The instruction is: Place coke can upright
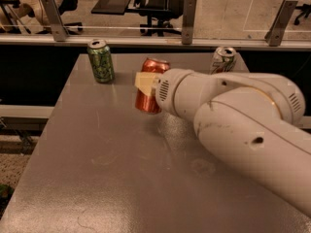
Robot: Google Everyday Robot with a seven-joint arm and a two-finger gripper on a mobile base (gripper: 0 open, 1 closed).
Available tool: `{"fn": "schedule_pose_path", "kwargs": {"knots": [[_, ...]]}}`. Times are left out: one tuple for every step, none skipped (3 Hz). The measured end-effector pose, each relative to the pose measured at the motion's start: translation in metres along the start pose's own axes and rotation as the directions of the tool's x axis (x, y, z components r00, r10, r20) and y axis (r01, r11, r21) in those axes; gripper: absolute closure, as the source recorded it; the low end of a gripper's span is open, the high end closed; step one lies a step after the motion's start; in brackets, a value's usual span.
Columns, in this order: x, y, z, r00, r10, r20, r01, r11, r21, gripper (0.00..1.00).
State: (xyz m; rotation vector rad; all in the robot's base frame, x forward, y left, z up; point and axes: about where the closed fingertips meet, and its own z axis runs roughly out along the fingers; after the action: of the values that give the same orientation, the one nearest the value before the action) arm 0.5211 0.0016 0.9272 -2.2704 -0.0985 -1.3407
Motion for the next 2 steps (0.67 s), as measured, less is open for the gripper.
{"fn": "schedule_pose_path", "kwargs": {"knots": [[-0.0095,-0.0183,0.0235,0.986,-0.153,-0.063,0.159,0.9835,0.087,1.0],[-0.0142,-0.0244,0.0255,0.949,-0.28,-0.145,0.299,0.9459,0.126,1.0]]}}
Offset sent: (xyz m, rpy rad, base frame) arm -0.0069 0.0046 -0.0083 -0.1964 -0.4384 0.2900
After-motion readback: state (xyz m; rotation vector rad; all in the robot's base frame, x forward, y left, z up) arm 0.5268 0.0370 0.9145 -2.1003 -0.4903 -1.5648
